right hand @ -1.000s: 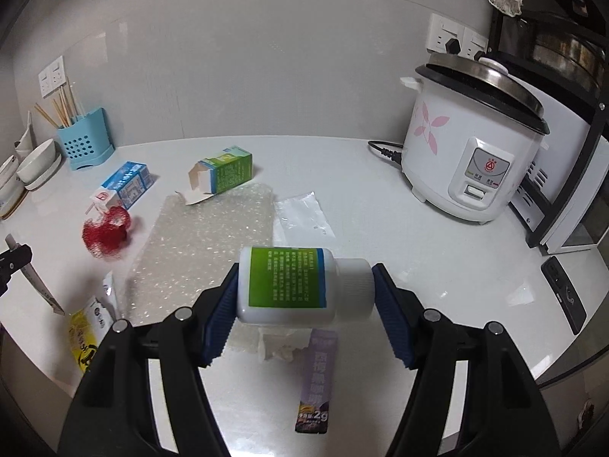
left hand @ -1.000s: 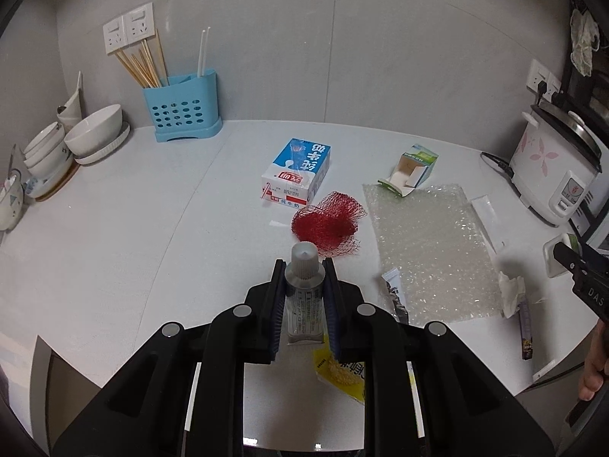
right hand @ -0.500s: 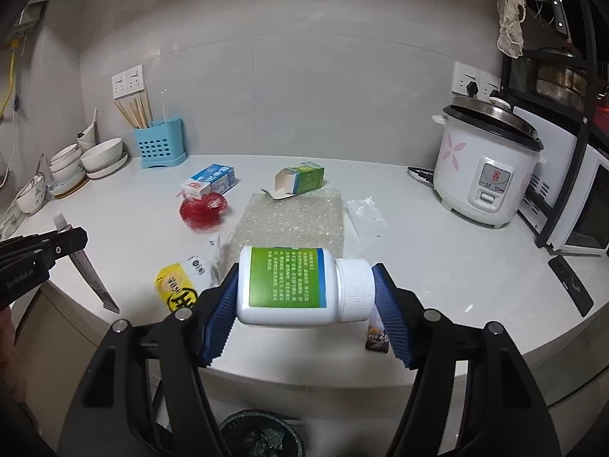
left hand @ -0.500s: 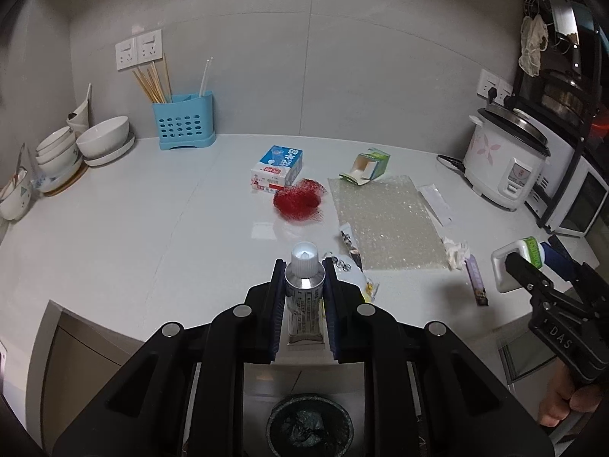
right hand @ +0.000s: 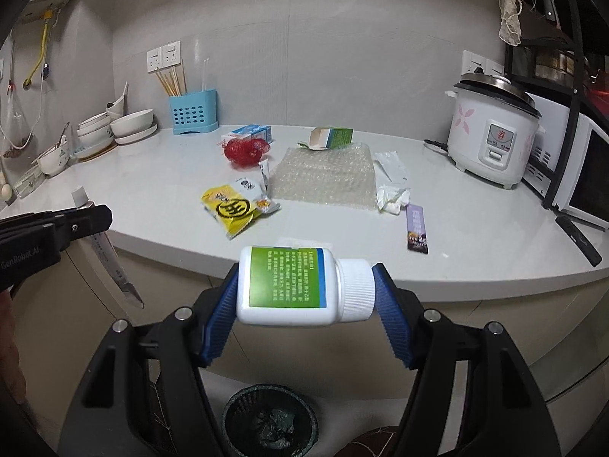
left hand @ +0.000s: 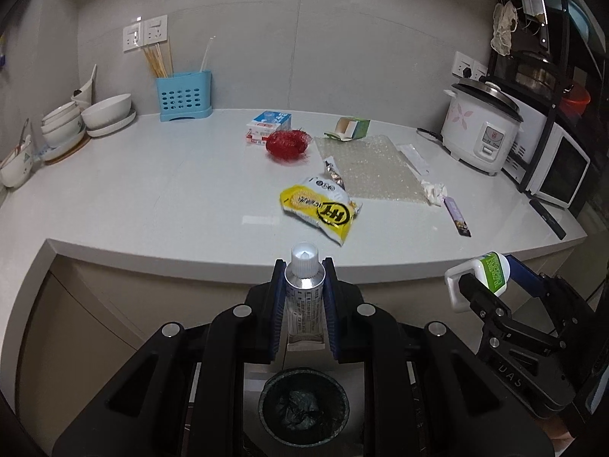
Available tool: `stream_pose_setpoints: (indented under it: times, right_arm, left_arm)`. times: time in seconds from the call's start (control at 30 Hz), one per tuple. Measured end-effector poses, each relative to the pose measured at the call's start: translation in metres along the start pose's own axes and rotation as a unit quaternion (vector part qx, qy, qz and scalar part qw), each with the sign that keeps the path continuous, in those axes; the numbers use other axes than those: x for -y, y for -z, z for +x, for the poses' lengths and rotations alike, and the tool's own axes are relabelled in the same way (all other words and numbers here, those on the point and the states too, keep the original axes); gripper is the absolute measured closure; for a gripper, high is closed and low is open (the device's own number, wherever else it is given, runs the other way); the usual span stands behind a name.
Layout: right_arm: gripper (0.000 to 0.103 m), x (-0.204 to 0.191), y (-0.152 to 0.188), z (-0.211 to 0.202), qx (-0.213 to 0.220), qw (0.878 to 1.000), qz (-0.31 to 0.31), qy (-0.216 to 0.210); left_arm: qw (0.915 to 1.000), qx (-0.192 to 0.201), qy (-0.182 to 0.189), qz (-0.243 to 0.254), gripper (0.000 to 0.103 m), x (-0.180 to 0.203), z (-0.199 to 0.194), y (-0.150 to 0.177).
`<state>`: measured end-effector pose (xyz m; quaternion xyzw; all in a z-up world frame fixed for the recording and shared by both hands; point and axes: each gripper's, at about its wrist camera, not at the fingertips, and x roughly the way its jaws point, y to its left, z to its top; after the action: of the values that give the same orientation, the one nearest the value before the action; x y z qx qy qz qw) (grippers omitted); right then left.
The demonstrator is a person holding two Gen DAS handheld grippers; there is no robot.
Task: Collect trash
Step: 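Lift the tube and bottle and carry both down toward the mesh trash bin, then open the left tool over the bin while the right tool releases the bottle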
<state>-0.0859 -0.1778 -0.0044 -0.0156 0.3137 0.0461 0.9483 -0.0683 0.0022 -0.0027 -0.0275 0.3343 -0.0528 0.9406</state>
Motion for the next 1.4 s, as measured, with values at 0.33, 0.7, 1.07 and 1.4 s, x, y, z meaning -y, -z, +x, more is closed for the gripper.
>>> stream_pose_setpoints:
  times: [0.33,0.7,1.07,1.4]
  right_arm:
    - [0.039,-0.005,0.065,0.028,-0.041,0.999,0.021,-0.013]
    - [0.039,-0.003,0.130,0.096,-0.096,0.995,0.033,-0.011]
    - [0.039,0.001,0.206,0.184,-0.162,0.986,0.048,-0.011]
    - [0.039,-0.003,0.264,0.261,-0.223,0.973,0.060,-0.022]
  left_arm:
    - [0.9993,-0.023,-0.030,0.000,0.084,-0.002,0.030,0.069]
    - [0.9979,-0.061,-0.024,-0.001,0.084,-0.006,0.105,0.125]
    - [0.9914,-0.127,-0.015,-0.024,0.084,-0.022,0.190,0.185]
    - [0.9834,-0.176,-0.027,-0.038,0.084,-0.039,0.278,0.241]
